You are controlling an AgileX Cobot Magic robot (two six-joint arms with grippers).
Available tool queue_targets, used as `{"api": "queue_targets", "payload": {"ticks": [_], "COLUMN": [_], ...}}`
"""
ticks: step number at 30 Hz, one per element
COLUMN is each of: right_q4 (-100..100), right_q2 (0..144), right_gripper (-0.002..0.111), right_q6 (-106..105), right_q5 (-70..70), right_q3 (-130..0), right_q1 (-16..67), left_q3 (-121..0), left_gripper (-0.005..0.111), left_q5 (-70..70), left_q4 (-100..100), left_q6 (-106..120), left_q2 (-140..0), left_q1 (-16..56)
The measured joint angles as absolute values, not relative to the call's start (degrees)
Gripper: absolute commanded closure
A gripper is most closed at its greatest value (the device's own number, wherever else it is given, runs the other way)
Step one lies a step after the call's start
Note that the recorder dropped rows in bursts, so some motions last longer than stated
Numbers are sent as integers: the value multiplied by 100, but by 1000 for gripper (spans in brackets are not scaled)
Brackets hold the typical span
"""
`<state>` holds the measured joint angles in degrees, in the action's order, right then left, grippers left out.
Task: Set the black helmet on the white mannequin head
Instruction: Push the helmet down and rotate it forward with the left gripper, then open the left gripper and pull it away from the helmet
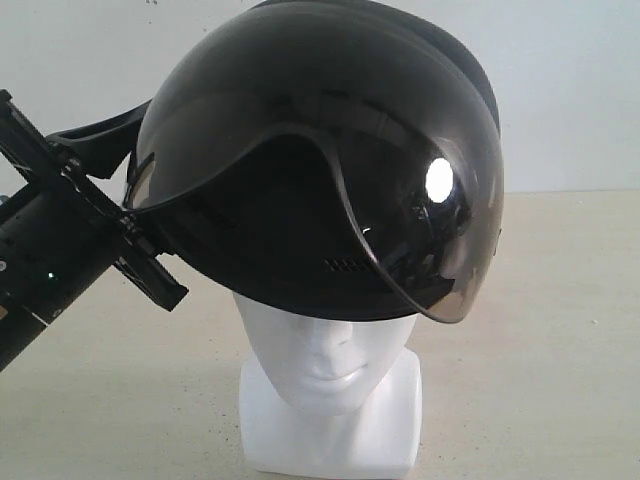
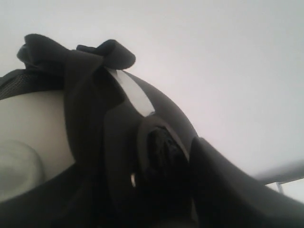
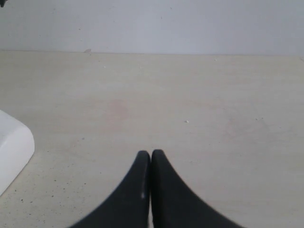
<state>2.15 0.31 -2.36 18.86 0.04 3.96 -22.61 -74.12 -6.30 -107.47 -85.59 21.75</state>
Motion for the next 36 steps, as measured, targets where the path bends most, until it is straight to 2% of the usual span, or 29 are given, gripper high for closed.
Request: {"api": "queue_targets", "payload": {"ticks": [3, 5, 14, 20, 24, 36], "right_q4": [215, 215, 215, 215, 215, 215], "right_q2": [31, 31, 31, 31, 31, 31], "right_gripper": [108, 108, 108, 108, 108, 108], "right_q6": [-236, -236, -236, -236, -236, -236], "right_q5": [1886, 1886, 1886, 1886, 1886, 1886], "right_q3": [4, 4, 4, 4, 4, 4], "right_q1": [396, 396, 396, 396, 396, 396], "left_q3": [-2261, -2261, -2261, -2192, -2097, -2097], "left_gripper": [68, 59, 57, 36, 36, 36], "left_q5": [-7412, -7412, -7412, -7247, -6666, -6617], "left_q4": [-630, -630, -619, -556, -230, -170], "left_q6": [-10723, -10649, -10491, -10149, -9976, -9655], "left_q2": [-8559, -8559, -8614, -8662, -8792, -8790], "left_q1": [2175, 2175, 2175, 2140, 2062, 2062]}}
